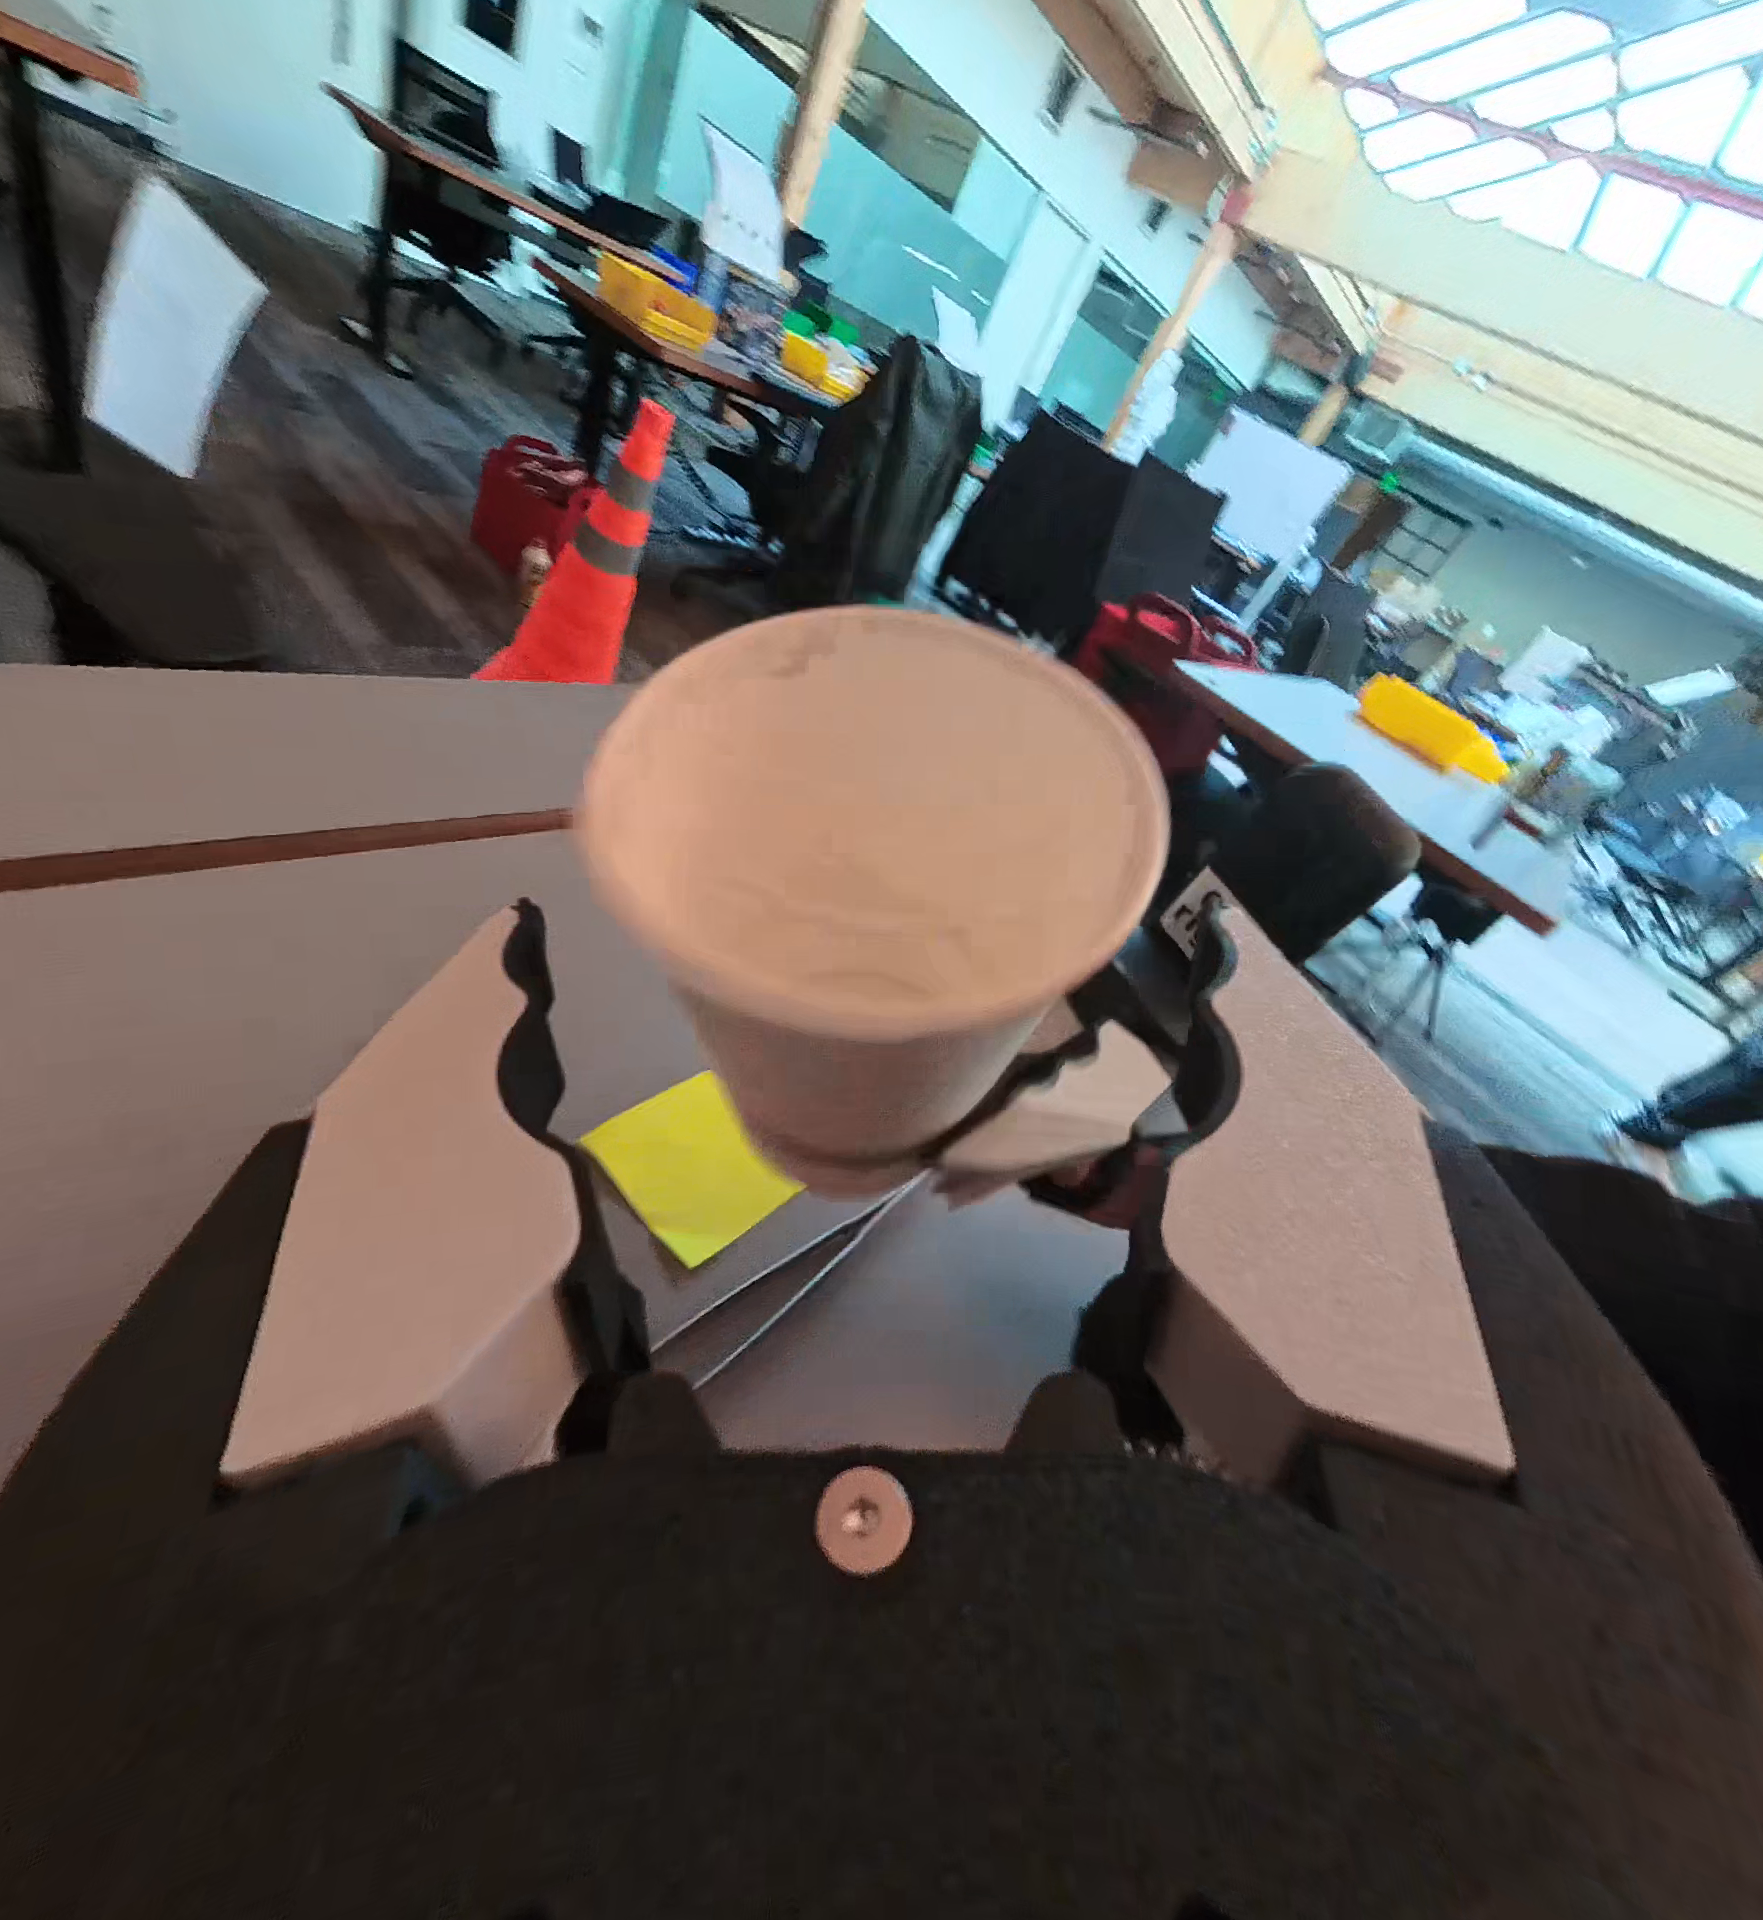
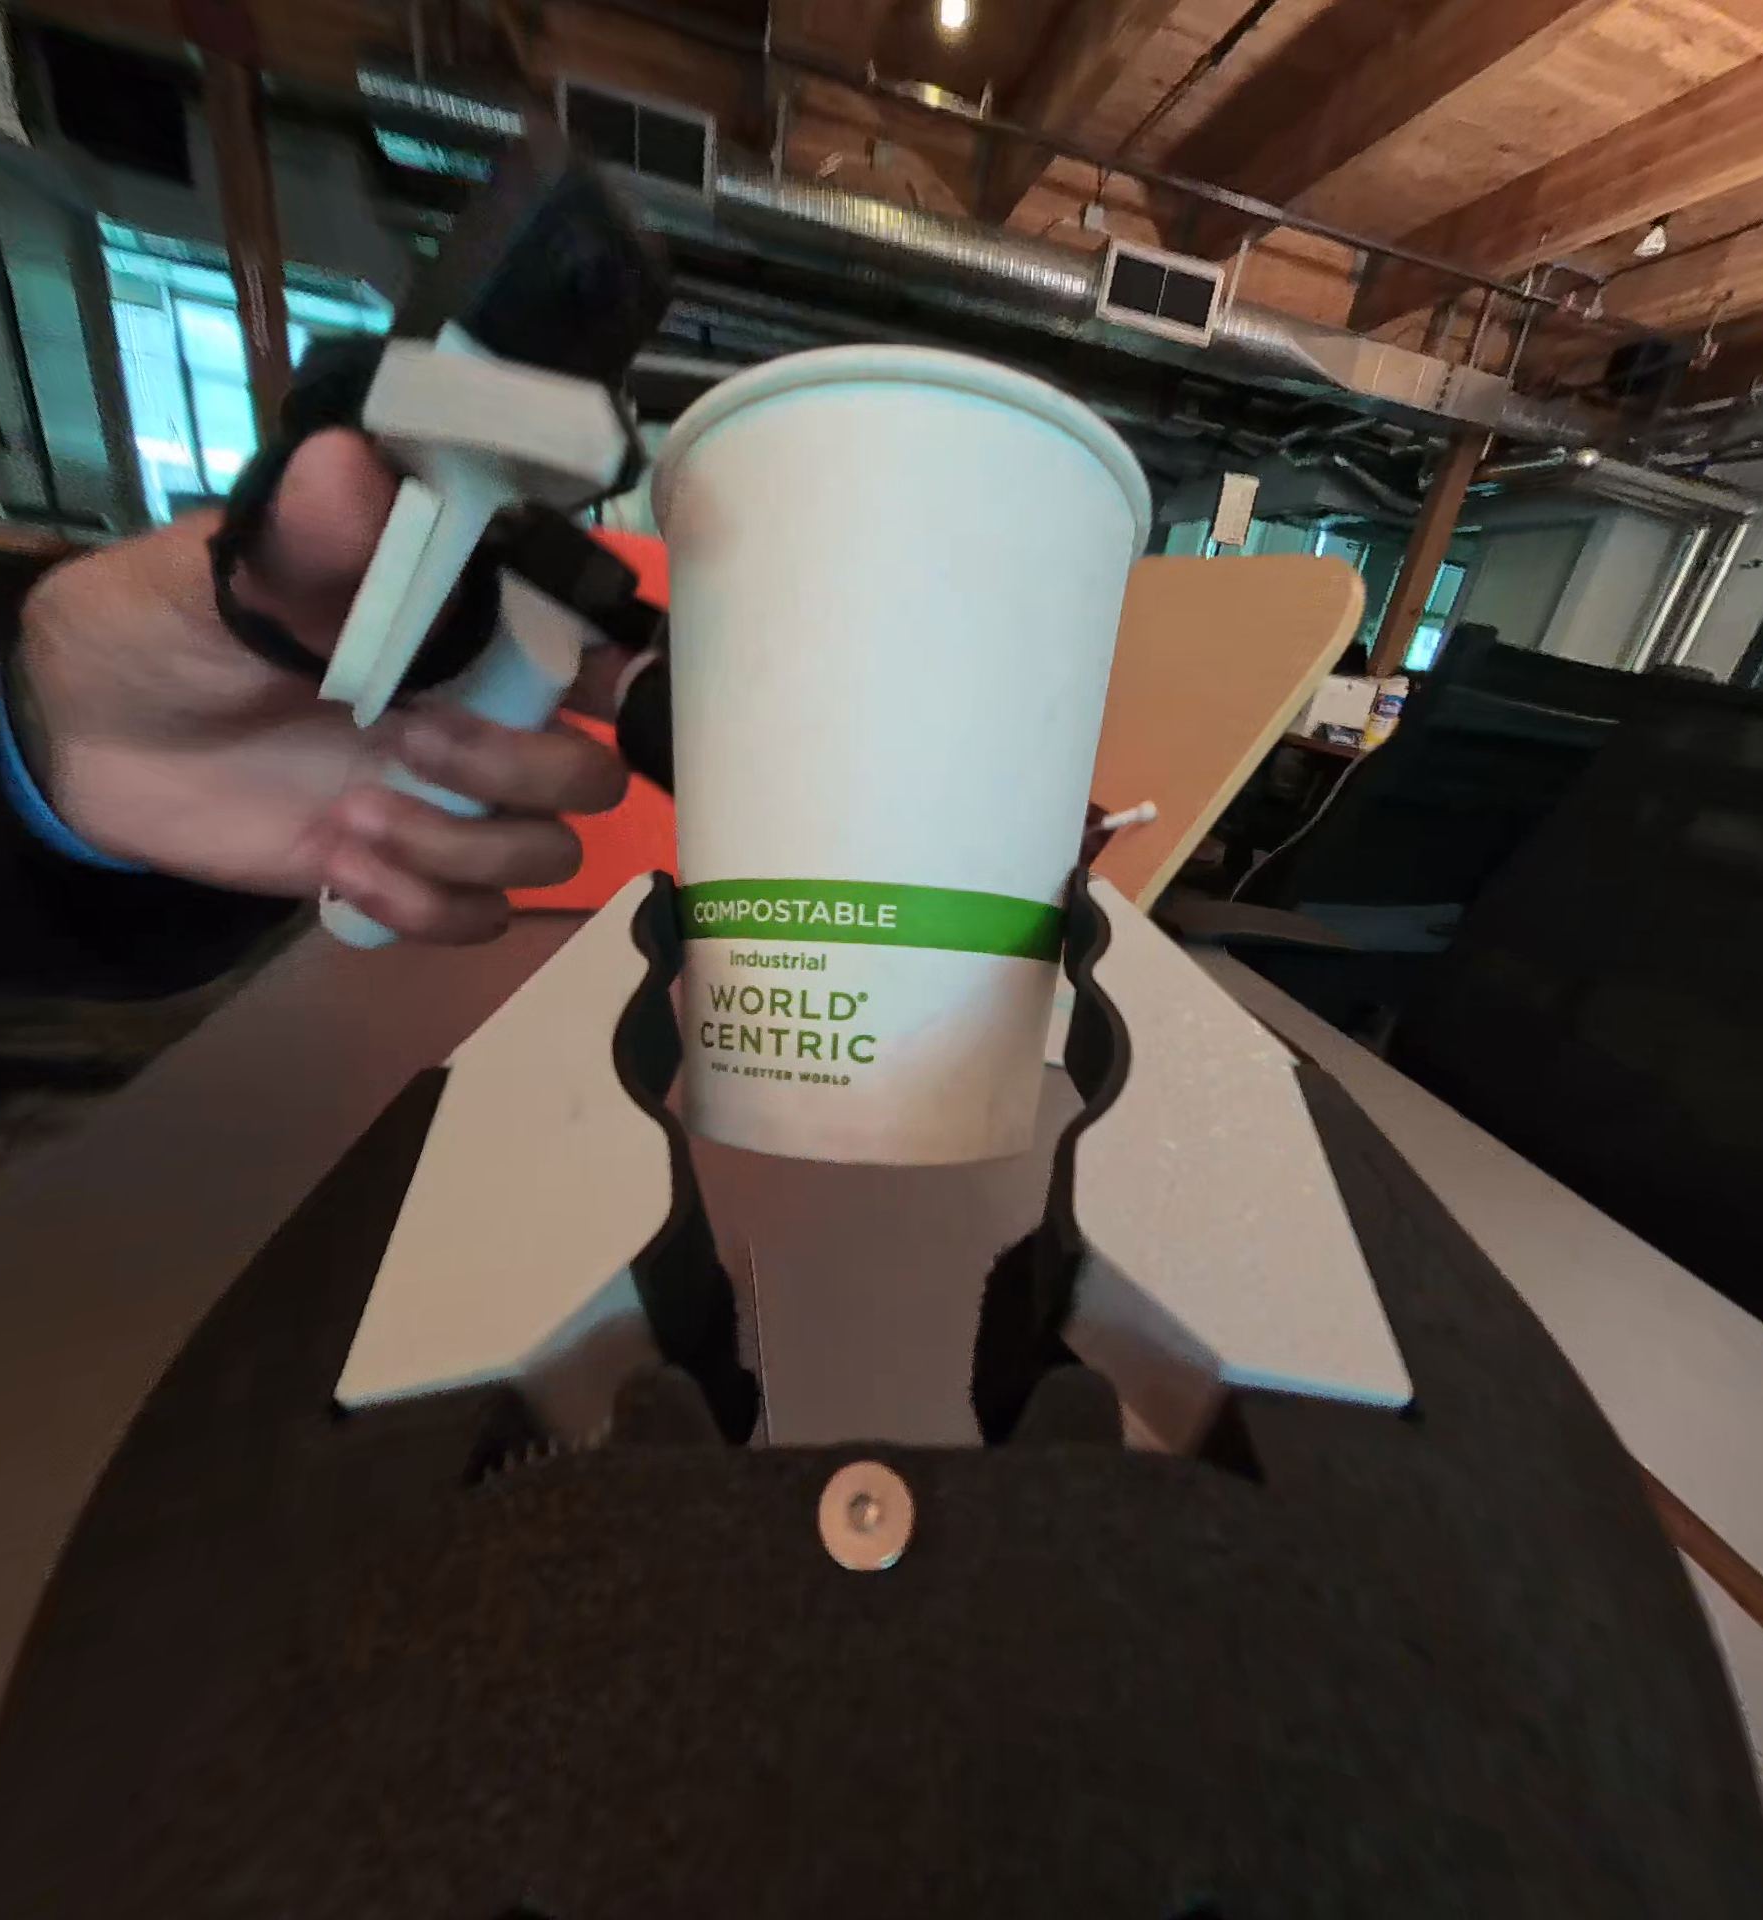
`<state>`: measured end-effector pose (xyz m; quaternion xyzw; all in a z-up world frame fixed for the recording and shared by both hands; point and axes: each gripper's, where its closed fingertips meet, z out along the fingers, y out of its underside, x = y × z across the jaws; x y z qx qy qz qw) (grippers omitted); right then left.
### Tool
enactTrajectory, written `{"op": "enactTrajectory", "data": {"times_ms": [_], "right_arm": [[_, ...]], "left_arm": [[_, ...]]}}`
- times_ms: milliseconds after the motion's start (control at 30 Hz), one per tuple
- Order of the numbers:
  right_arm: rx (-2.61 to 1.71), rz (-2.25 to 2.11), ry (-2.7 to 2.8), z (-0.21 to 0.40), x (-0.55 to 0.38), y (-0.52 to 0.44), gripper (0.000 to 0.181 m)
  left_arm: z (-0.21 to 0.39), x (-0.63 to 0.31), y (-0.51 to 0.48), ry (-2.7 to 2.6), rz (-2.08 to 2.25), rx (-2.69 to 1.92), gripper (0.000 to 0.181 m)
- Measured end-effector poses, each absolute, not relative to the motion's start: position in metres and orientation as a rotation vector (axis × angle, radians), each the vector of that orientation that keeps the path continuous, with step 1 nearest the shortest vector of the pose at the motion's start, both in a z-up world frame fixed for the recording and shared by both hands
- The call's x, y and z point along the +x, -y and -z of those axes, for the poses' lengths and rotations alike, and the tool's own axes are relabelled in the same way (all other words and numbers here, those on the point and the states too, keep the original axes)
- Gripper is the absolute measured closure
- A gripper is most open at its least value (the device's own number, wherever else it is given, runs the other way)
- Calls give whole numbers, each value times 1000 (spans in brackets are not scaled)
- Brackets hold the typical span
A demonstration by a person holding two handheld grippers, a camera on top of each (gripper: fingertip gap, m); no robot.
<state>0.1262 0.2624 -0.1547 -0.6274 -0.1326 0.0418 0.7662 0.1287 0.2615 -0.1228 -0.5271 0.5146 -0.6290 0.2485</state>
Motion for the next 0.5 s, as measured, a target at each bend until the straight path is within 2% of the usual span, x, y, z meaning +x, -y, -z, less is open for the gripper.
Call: {"op": "enactTrajectory", "data": {"times_ms": [33, 100, 200, 300, 500], "right_arm": [[-1392, -63, 293, 161, 125, -262, 108], [-1426, -20, 264, 169, 131, -255, 109], [-1559, 36, 138, 191, 162, -231, 97], [-1655, 106, -3, 200, 181, -184, 96], [-1690, -9, -248, 211, 107, -83, 96]], "left_arm": [[125, 134, -251, -1459, 1713, -1421, 75], [124, 143, -247, -1481, 1667, -1403, 85], [135, 168, -262, -1481, 1581, -1422, 88], [167, 216, -286, -1532, 1467, -1431, 88], [249, 296, -318, -1609, 1356, -1495, 87]]}}
